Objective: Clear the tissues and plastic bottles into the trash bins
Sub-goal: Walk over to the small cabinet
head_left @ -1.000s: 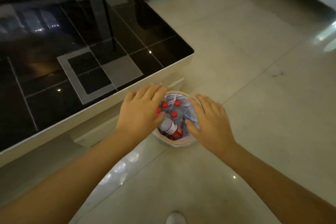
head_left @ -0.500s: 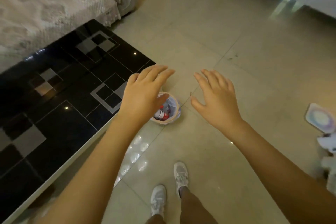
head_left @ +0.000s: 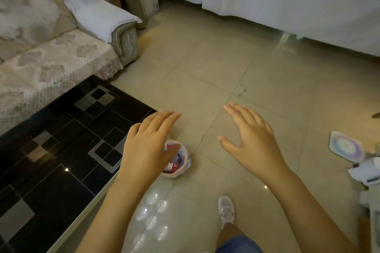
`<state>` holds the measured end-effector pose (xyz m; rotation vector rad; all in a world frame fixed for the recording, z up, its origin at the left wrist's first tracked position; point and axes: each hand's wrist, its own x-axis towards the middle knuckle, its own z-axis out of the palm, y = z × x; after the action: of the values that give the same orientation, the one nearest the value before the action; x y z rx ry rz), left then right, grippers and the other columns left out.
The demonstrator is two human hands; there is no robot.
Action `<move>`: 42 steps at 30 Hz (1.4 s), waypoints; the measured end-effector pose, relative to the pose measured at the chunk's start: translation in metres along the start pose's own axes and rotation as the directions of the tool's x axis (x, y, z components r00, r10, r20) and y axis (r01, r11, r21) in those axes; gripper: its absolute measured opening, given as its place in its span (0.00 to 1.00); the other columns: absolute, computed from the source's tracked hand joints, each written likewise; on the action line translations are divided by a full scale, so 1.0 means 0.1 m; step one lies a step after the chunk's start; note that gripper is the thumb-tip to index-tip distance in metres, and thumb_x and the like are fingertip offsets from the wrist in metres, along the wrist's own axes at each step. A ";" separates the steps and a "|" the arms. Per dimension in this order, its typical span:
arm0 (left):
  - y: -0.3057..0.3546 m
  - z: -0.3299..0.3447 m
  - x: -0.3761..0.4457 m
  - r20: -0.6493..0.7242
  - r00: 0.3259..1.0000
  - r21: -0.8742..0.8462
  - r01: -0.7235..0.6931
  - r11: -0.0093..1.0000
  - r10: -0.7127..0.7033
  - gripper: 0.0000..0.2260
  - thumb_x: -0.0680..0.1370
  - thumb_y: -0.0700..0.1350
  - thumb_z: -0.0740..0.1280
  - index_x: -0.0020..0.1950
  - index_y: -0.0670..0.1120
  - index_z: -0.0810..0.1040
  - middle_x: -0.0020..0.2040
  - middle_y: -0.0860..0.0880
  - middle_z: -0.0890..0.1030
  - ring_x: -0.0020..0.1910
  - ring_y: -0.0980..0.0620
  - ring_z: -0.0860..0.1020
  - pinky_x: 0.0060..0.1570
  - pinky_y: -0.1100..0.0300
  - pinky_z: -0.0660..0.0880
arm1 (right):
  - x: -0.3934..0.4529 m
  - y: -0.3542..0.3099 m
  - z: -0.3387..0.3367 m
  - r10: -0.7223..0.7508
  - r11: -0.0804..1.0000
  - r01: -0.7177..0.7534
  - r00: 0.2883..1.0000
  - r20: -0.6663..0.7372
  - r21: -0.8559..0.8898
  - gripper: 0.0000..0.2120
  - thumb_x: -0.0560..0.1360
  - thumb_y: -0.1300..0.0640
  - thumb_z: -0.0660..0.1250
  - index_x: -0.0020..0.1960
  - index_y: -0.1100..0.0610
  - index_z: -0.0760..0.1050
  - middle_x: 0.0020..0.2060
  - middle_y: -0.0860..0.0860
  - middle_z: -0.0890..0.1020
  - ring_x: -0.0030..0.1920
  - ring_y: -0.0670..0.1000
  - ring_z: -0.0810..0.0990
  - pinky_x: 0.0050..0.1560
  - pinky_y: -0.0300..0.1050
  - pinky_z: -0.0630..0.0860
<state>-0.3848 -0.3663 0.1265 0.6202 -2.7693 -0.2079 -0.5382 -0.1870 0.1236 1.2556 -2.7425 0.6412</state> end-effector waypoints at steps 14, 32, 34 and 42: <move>1.39 0.81 2.54 -0.012 1.000 -0.030 0.000 1.000 -0.001 0.32 0.71 0.55 0.71 0.73 0.56 0.65 0.71 0.56 0.68 0.70 0.53 0.66 0.58 0.54 0.67 | 1.75 2.15 -0.61 -0.036 0.998 0.041 0.994 0.106 -0.041 0.32 0.73 0.42 0.65 0.74 0.46 0.60 0.73 0.46 0.63 0.73 0.50 0.58 0.69 0.51 0.58; 0.68 1.81 6.11 0.047 0.994 -0.036 0.104 0.994 -0.102 0.33 0.72 0.54 0.71 0.74 0.56 0.62 0.73 0.55 0.66 0.71 0.52 0.65 0.64 0.51 0.65 | 5.38 3.33 -0.12 -0.098 0.993 0.110 0.970 0.221 -0.043 0.30 0.72 0.43 0.61 0.72 0.49 0.64 0.72 0.48 0.65 0.72 0.50 0.61 0.68 0.51 0.60; 0.58 1.85 6.54 0.048 0.995 -0.032 0.083 0.996 -0.082 0.32 0.72 0.54 0.71 0.74 0.55 0.64 0.72 0.55 0.67 0.70 0.51 0.66 0.62 0.50 0.66 | 5.78 3.42 -0.05 -0.092 0.994 0.105 0.971 0.220 -0.044 0.29 0.73 0.44 0.63 0.73 0.49 0.63 0.72 0.48 0.64 0.72 0.50 0.60 0.69 0.51 0.59; 0.05 2.20 8.10 0.052 0.994 -0.014 0.094 0.995 -0.093 0.33 0.70 0.53 0.73 0.73 0.55 0.65 0.71 0.55 0.68 0.69 0.51 0.66 0.61 0.52 0.67 | 7.55 3.65 0.45 -0.138 0.990 0.139 0.962 0.234 0.014 0.30 0.74 0.44 0.65 0.74 0.47 0.61 0.73 0.47 0.62 0.73 0.50 0.58 0.69 0.50 0.58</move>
<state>-1.1553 -0.6988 0.1245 0.7517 -2.7864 -0.2703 -1.3051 -0.5292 0.1230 1.6016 -2.7990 0.5052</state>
